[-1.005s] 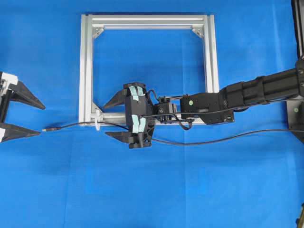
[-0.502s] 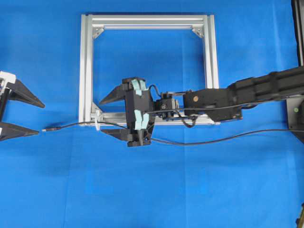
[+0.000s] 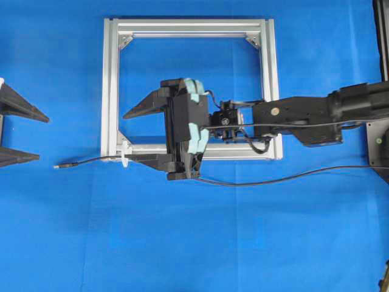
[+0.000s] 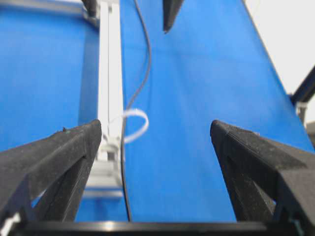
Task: Insert the wire through the string loop located on the left side.
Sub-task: 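Release the cable with the left gripper and back both grippers away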
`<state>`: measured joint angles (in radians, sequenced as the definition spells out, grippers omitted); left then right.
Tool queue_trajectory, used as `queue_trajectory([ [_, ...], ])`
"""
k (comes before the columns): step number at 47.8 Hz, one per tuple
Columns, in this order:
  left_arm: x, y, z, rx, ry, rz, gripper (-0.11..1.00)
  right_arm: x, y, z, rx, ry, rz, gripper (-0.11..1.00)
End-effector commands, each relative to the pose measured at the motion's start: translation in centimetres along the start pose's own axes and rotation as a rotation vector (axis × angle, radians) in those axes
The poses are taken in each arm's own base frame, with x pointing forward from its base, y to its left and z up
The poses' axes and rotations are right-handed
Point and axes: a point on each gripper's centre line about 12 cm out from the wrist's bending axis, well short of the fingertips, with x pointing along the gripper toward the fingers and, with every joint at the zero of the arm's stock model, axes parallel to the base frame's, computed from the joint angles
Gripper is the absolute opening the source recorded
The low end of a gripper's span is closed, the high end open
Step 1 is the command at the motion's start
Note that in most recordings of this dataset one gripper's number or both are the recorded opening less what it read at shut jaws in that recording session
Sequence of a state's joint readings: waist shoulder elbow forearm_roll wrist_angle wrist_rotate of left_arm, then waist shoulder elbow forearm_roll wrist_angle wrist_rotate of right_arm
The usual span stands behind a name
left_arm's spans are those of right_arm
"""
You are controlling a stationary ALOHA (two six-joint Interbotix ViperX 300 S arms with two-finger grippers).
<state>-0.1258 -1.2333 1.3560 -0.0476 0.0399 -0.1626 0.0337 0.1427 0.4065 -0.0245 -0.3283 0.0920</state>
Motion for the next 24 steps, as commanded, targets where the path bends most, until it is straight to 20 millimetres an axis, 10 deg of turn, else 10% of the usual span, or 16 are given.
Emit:
queue_trajectory([
  [1, -0.13, -0.06, 1.47, 0.015, -0.047, 0.007, 0.86, -1.13, 0.05, 2.77, 0.000, -0.061, 0.001, 0.88],
  [24, -0.04, -0.02, 1.66, 0.060, -0.067, 0.010, 0.86, -1.75, 0.08, 3.43, 0.015, -0.057, -0.001, 0.88],
])
